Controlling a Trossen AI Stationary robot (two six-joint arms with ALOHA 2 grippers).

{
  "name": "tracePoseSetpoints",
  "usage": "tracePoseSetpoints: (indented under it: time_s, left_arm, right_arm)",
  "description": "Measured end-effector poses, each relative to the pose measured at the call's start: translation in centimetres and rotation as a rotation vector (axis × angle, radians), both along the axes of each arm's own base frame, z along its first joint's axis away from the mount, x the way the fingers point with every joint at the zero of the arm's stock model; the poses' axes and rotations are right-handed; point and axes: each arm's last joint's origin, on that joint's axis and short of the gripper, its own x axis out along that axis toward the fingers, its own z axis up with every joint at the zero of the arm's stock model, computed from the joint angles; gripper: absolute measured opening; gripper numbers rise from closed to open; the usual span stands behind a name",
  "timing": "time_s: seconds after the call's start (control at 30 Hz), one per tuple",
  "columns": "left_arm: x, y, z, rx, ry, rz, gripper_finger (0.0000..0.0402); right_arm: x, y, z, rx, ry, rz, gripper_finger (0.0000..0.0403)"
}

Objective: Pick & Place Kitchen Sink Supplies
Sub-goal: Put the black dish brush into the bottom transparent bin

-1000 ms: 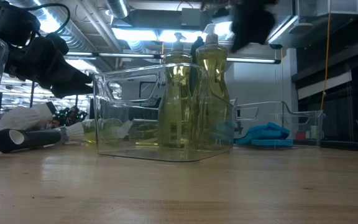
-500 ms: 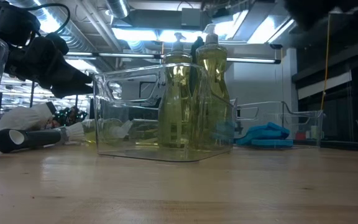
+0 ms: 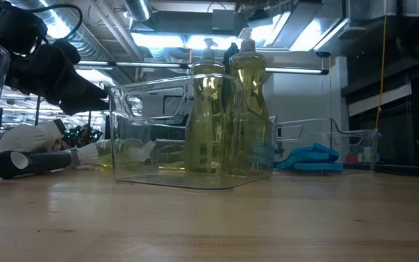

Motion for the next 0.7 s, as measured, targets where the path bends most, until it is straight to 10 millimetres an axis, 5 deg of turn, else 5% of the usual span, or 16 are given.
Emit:
tracePoseSetpoints:
  time_s: [0.5, 0.7]
  left_arm:
    - [0.0, 0.0, 0.0, 0.057, 0.011, -0.013, 0.0281]
    - [0.0, 0.0, 0.1, 0.058, 0.009, -0.013, 0.0281]
  right_arm:
    - [-2.5, 0.9, -6.2, 0.092, -0.027, -0.123, 0.0287]
    - [-3.0, 0.7, -6.8, 0.105, -0.008, -0.147, 0.0287]
